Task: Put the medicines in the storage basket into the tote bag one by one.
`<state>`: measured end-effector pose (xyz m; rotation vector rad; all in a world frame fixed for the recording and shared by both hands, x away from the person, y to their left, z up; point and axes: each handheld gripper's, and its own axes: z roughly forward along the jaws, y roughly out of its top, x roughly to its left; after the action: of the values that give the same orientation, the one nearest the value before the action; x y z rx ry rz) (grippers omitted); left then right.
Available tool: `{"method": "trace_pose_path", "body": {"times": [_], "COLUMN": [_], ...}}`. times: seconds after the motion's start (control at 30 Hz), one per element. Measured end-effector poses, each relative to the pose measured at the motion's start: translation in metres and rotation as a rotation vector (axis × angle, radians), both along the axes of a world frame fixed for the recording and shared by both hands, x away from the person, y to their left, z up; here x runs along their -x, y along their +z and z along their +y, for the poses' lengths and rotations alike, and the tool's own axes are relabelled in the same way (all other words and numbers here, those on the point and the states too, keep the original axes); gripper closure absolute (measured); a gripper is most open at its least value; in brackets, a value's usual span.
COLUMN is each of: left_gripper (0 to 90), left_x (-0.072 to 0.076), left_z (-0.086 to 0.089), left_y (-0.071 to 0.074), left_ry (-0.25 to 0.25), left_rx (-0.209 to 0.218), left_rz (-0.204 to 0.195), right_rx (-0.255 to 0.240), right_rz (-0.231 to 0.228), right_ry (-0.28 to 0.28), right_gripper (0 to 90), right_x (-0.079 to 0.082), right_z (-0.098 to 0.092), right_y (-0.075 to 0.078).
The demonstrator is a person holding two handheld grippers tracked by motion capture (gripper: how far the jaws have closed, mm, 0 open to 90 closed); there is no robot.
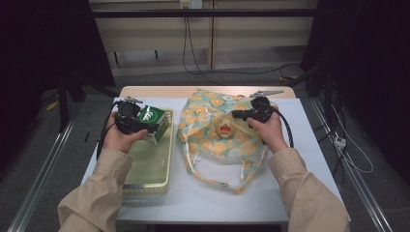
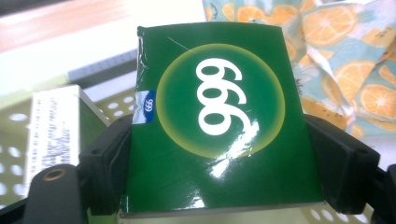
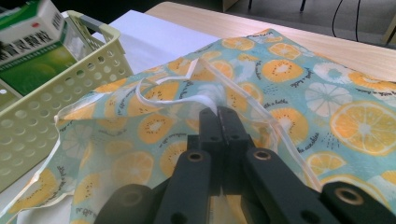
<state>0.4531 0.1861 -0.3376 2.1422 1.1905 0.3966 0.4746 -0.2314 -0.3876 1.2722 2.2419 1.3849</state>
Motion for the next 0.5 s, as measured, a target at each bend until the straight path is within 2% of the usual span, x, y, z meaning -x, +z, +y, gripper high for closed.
{"method": "trace_pose_path", "body": {"times": [0.23,0.3,0.5], "left_gripper": [18.5,18.5,18.5], "left_x": [0.009,0.011,0.016], "left_z": [0.0,-0.004,-0.026], "left_y": [0.028,0.036,0.05], "left_ry": [-0.036,-0.052,-0.133], "left_rx": [0.02,0.038,0.063], "left_rz": [-0.034,-0.046,-0.042], "right_rx": [0.004,0.003,0.006], "right_rz": [0.0,-0.002,-0.002], "right_ry": [-0.005,-0.005,-0.005], "right_gripper": [90.0,90.0,90.0], "right_x": [0.0,0.0,0.001], "right_z": [0.001,0.001,0.001], "right_y": [0.001,0.002,0.002]}}
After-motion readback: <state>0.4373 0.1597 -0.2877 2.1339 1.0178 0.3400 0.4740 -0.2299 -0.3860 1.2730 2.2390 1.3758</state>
